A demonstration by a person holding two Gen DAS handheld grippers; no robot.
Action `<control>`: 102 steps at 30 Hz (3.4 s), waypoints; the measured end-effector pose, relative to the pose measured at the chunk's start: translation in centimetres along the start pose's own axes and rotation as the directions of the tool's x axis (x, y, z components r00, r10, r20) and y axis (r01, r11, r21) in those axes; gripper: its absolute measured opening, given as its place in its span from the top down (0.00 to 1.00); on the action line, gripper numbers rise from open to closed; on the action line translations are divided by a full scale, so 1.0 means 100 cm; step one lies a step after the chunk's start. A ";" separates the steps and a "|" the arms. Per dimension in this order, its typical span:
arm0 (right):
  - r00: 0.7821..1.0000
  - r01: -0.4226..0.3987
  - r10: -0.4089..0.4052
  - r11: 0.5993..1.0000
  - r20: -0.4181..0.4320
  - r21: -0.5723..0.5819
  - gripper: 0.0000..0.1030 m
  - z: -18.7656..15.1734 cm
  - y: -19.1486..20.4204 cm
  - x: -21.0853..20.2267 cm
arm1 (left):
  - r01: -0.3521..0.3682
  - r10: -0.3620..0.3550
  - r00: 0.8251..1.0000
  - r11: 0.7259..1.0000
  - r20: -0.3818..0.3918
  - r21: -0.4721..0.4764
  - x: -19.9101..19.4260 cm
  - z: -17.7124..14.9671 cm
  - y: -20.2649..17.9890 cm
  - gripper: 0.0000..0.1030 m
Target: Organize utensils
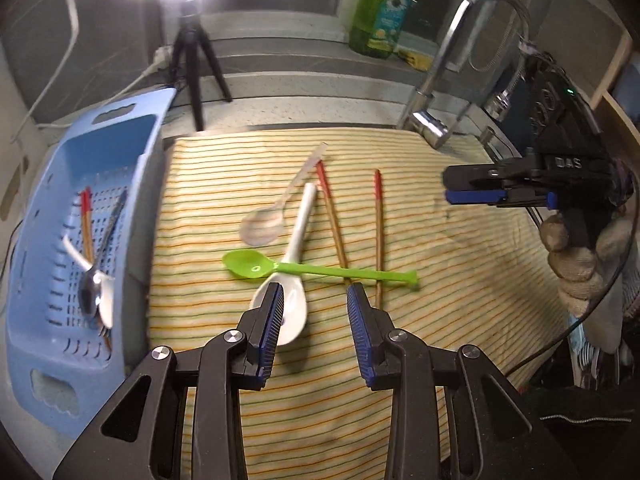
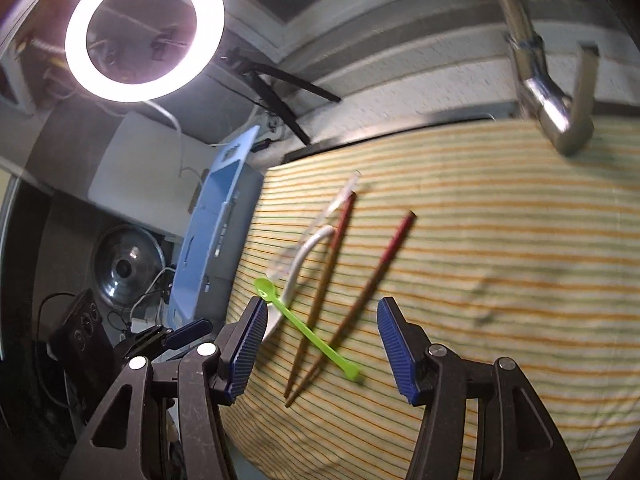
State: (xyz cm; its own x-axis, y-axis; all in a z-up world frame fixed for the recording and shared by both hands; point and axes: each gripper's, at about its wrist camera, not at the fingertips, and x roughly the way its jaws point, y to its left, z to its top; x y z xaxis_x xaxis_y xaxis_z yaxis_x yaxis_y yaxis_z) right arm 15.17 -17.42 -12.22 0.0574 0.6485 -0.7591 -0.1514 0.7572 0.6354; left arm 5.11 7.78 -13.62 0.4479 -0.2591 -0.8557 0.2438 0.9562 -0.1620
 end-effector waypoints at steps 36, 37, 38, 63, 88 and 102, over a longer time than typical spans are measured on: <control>0.985 -0.069 0.098 0.978 -0.144 0.196 0.66 -0.041 0.010 0.079 | 0.079 -0.056 0.940 0.995 -0.337 0.055 0.081 0.038 0.058 0.56; 0.985 -0.069 0.098 0.978 -0.144 0.196 0.66 -0.041 0.010 0.080 | 0.089 -0.067 0.940 0.995 -0.335 0.049 0.080 0.037 0.057 0.56; 0.985 -0.068 0.097 0.978 -0.145 0.195 0.66 -0.040 0.011 0.081 | 0.100 -0.078 0.940 0.994 -0.333 0.048 0.079 0.036 0.055 0.56; 0.998 0.014 0.003 0.971 -0.068 0.240 0.73 -0.032 -0.017 0.047 | 0.163 -0.119 0.965 0.970 -0.234 0.179 0.065 0.041 -0.009 0.65; 0.984 0.176 -0.163 0.962 -0.077 0.210 0.92 -0.004 -0.008 0.078 | 0.094 -0.021 0.957 0.966 -0.291 0.240 0.118 0.052 -0.018 0.87; 0.976 0.214 -0.200 0.952 -0.087 0.220 0.91 -0.019 -0.029 0.043 | 0.110 -0.022 0.953 0.955 -0.304 0.277 0.123 0.055 -0.037 0.87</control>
State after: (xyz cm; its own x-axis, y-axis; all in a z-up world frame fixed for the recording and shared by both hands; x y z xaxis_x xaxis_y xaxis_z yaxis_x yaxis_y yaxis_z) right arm 13.97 -16.99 -17.57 0.0008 0.4750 -0.8800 0.0850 0.8768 0.4733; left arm 14.45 0.32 -20.87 0.1602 -0.2265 -0.9607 0.5201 0.8466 -0.1129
